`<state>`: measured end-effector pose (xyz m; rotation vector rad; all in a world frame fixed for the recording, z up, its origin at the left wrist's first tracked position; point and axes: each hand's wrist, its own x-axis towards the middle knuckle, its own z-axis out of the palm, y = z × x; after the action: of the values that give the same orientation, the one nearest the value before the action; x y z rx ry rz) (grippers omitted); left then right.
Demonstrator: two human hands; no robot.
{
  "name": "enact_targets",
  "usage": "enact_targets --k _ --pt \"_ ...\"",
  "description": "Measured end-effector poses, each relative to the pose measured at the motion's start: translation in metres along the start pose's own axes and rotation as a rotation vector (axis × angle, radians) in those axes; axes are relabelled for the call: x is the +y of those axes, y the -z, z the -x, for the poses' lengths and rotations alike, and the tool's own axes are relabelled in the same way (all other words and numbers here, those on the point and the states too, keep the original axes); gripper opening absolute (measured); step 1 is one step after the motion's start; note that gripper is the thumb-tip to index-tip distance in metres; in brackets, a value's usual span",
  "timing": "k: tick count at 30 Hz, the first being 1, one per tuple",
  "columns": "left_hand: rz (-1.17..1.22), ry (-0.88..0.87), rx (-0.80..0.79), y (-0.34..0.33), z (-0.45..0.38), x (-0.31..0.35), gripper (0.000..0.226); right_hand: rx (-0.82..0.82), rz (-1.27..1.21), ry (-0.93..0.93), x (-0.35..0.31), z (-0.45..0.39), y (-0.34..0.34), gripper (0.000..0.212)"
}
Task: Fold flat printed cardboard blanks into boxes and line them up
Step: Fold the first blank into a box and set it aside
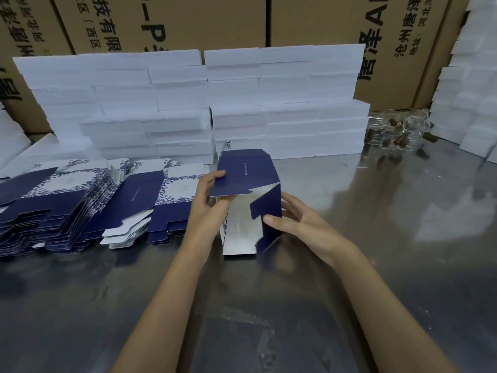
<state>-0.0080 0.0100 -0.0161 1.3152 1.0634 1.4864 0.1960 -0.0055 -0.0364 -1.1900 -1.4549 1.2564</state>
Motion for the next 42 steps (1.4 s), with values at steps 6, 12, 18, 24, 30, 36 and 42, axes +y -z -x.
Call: enact_targets --k 6,12,18,24,30,36,42 --pt "-0.026 -0.031 -0.056 -0.006 0.002 0.003 0.038 0.262 0.096 0.087 0.004 -0.009 -0.017 0.051" --pt "-0.033 -0.025 -0.102 -0.007 0.004 0.001 0.037 0.430 0.264 0.157 0.010 -0.015 -0.023 0.031" --pt "-0.068 -0.045 -0.041 -0.005 0.001 0.003 0.039 0.516 0.387 0.201 0.012 -0.016 -0.026 0.027" --pt "-0.079 -0.099 -0.047 -0.008 0.001 0.001 0.039 0.534 0.469 0.237 0.012 -0.017 -0.024 0.032" --pt "-0.081 -0.123 -0.030 -0.009 0.003 0.001 0.038 0.560 0.537 0.249 0.011 -0.017 -0.023 0.031" --pt "-0.066 -0.151 -0.040 -0.008 0.003 0.002 0.039 0.300 0.628 0.031 -0.002 -0.009 0.002 0.032" --pt "-0.062 -0.135 -0.044 -0.007 0.002 0.001 0.037 0.169 0.766 -0.048 0.007 -0.010 0.008 0.037"
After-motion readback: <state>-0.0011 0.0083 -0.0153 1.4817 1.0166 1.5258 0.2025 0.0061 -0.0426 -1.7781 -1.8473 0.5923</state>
